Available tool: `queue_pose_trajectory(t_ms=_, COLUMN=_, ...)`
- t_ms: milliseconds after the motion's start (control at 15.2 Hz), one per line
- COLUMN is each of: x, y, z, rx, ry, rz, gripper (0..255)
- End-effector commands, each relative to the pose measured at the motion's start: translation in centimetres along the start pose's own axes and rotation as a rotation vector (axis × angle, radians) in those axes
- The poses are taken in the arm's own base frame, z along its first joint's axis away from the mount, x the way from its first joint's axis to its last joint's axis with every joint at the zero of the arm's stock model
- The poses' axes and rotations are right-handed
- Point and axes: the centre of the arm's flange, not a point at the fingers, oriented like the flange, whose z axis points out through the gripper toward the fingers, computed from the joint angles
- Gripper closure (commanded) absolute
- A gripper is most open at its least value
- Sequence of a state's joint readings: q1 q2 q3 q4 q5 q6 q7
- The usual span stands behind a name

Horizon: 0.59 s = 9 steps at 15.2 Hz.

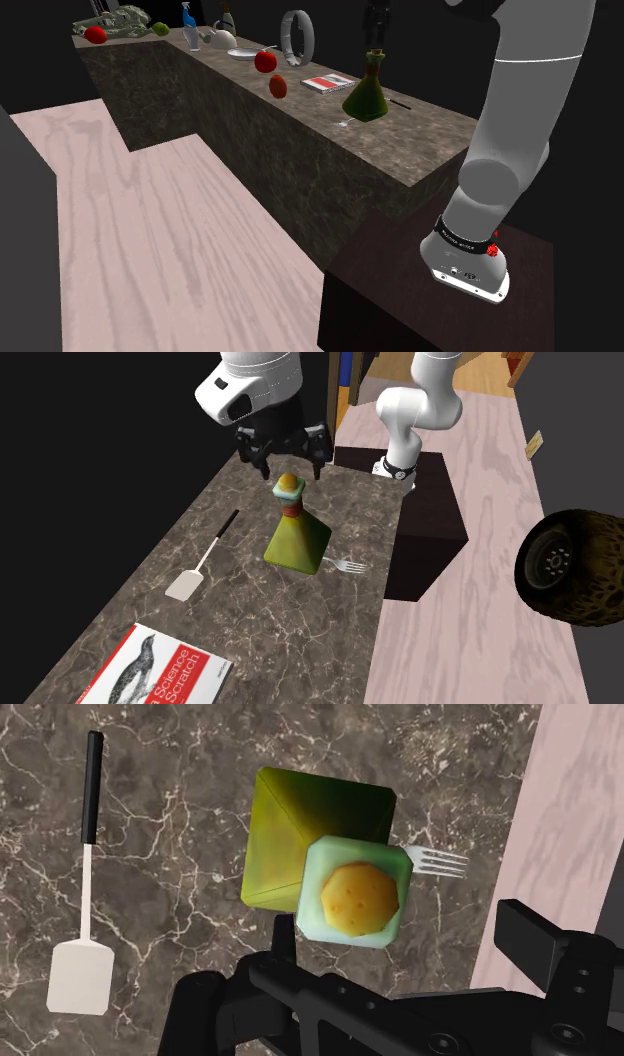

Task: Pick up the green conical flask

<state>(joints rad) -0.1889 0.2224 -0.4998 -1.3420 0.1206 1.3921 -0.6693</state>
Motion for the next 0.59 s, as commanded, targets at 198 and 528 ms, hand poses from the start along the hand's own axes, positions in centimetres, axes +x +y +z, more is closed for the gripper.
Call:
queue_pose_trajectory(t_ms=198, x=1.0, y=1.5, z=2.1, rx=0.009, ry=-0.004, rz=-0.003, gripper=0)
queue_pose_trajectory(t_ms=528, x=1.2, y=1.7, z=4.0, rx=0.009, ry=-0.004, rz=-0.003, gripper=0)
